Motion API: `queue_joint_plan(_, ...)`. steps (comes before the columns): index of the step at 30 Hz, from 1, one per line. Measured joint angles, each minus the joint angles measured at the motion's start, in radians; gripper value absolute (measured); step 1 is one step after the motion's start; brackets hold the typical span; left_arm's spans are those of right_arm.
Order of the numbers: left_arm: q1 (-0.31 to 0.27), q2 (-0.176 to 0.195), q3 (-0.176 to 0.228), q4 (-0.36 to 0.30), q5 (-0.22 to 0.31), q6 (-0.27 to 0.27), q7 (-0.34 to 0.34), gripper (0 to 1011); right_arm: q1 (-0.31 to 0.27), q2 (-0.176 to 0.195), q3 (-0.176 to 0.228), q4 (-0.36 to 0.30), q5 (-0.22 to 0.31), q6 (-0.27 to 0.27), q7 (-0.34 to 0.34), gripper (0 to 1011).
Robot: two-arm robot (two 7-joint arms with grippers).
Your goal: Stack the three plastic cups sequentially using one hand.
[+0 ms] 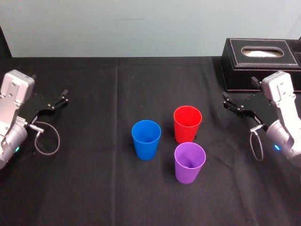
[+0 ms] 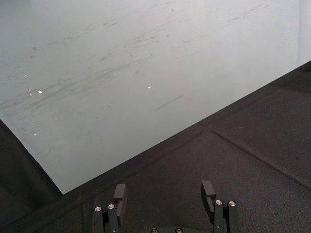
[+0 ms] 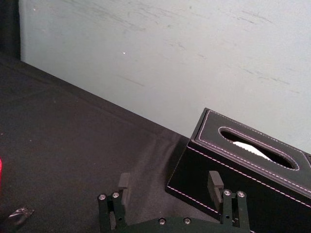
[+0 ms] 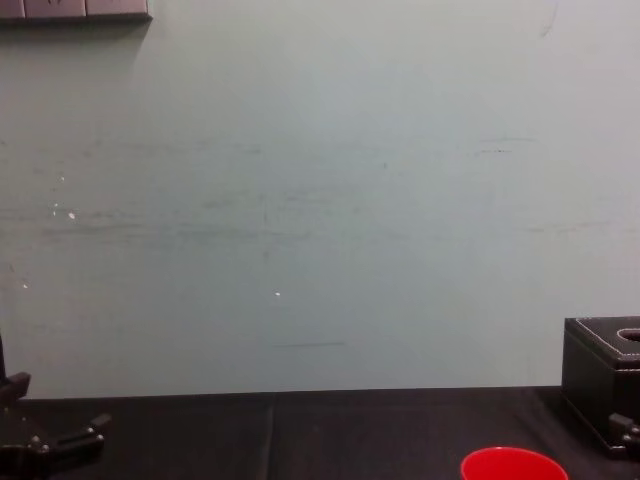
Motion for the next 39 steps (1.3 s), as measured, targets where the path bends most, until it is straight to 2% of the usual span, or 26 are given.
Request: queue_joint_plan(39,0.000,0.000,0.000,0.000,0.000,0.000,0.000,1005,0.000,0.000,0.000,0.000,0.000,0.000,0.000,1002)
